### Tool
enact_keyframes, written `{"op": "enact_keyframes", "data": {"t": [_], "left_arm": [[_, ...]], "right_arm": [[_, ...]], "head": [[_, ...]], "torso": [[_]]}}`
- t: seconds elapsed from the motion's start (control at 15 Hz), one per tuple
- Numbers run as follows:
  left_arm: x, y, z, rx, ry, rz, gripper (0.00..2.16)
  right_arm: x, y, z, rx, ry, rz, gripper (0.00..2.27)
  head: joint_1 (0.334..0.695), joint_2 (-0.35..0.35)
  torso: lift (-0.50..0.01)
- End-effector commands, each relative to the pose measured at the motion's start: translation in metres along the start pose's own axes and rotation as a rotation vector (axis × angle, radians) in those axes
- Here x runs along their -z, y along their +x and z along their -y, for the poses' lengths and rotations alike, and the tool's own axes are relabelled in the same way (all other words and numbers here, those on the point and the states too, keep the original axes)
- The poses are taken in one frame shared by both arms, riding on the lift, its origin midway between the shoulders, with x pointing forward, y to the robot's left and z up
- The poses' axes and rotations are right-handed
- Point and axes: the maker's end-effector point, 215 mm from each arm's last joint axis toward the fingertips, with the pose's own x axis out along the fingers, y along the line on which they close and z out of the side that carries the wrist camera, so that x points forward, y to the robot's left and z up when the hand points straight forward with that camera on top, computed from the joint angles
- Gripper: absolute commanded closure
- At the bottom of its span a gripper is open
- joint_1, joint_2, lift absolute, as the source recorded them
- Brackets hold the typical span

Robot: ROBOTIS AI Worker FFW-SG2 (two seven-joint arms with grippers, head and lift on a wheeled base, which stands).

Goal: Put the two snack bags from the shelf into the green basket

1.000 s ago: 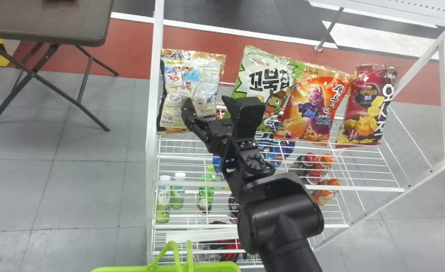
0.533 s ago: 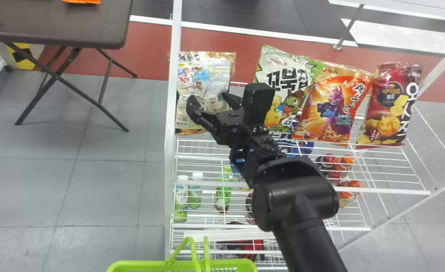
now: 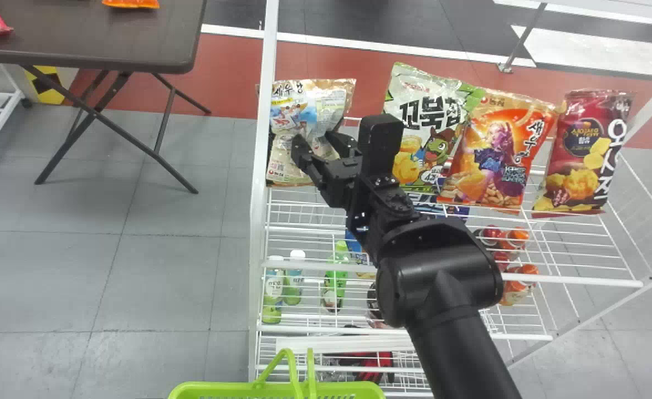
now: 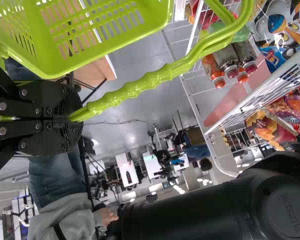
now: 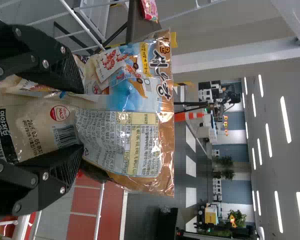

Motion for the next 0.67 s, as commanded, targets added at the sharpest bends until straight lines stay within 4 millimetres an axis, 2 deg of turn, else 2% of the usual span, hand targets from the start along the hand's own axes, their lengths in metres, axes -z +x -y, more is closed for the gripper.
{"op": "enact_keyframes", "data": {"t": [0.0, 0.27, 0.47, 0.6], "left_arm": [[0.000, 0.001, 0.000, 0.001, -0.001, 0.001, 2.13], [0.001, 0.006, 0.006, 0.003, 0.010, -0.009, 2.13], [0.000, 0.007, 0.007, -0.002, 0.018, -0.012, 2.13], [0.000, 0.006, 0.009, -0.004, 0.024, -0.017, 2.13]], "right_arm": [[-0.002, -0.009, -0.001, 0.001, -0.006, 0.011, 2.17], [-0.024, -0.041, 0.003, 0.007, -0.008, 0.067, 2.22], [-0.038, -0.078, 0.009, -0.009, 0.072, 0.074, 2.22], [-0.038, -0.103, 0.010, -0.022, 0.099, 0.037, 2.22]], "head": [[0.695, -0.188], [0.695, -0.204], [0.695, -0.238], [0.695, -0.258]], "torso": [[-0.006], [-0.006], [-0.006], [-0.006]]}}
